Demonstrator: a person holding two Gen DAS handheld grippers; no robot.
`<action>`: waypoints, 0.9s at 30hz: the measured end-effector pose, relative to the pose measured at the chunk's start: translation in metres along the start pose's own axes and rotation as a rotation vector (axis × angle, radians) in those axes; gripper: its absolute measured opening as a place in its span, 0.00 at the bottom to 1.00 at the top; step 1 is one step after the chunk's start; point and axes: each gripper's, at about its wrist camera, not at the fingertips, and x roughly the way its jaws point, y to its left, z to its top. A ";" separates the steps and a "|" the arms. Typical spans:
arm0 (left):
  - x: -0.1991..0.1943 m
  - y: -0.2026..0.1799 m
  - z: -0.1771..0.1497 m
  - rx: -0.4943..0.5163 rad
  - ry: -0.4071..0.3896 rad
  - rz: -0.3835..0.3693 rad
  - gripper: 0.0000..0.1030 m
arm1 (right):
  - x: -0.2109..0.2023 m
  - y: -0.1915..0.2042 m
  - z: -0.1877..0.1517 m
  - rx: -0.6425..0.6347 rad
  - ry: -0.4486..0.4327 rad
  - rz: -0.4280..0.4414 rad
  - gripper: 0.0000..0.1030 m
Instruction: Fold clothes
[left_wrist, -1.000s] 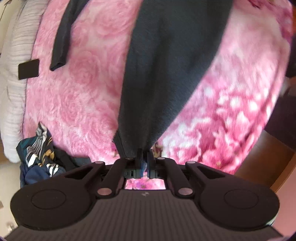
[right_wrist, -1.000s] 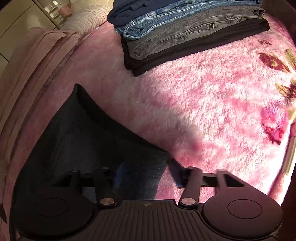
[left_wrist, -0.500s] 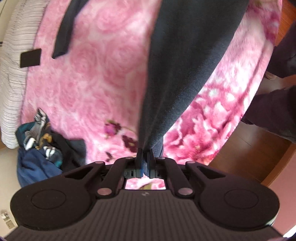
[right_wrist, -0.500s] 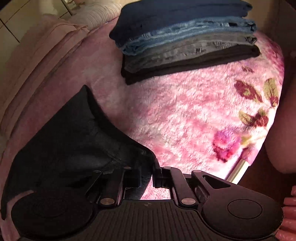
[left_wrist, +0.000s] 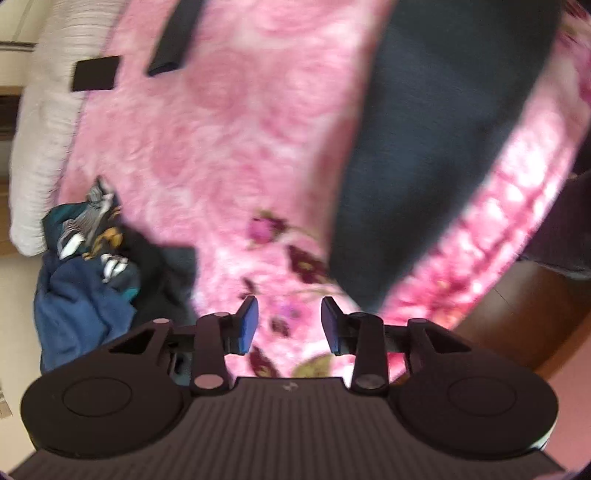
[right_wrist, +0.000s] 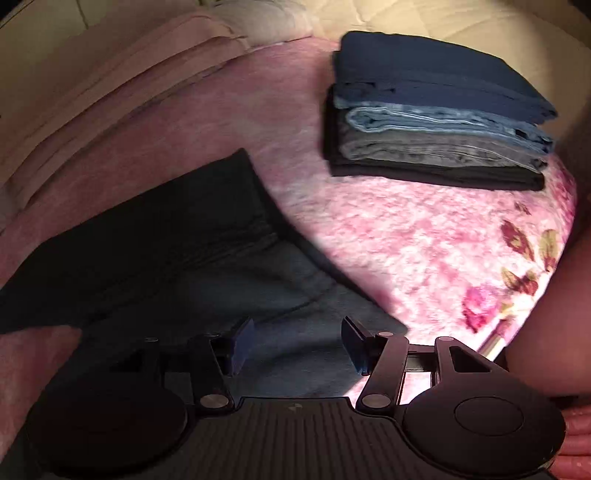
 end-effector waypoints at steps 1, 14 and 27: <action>0.003 0.008 0.004 -0.006 -0.021 0.004 0.33 | 0.002 0.017 -0.001 -0.024 0.009 0.022 0.55; 0.111 0.120 0.169 0.089 -0.469 0.060 0.40 | 0.035 0.248 -0.047 -0.185 0.106 0.174 0.55; 0.113 0.231 0.228 0.148 -0.608 0.040 0.07 | 0.056 0.335 -0.069 -0.263 0.141 0.174 0.55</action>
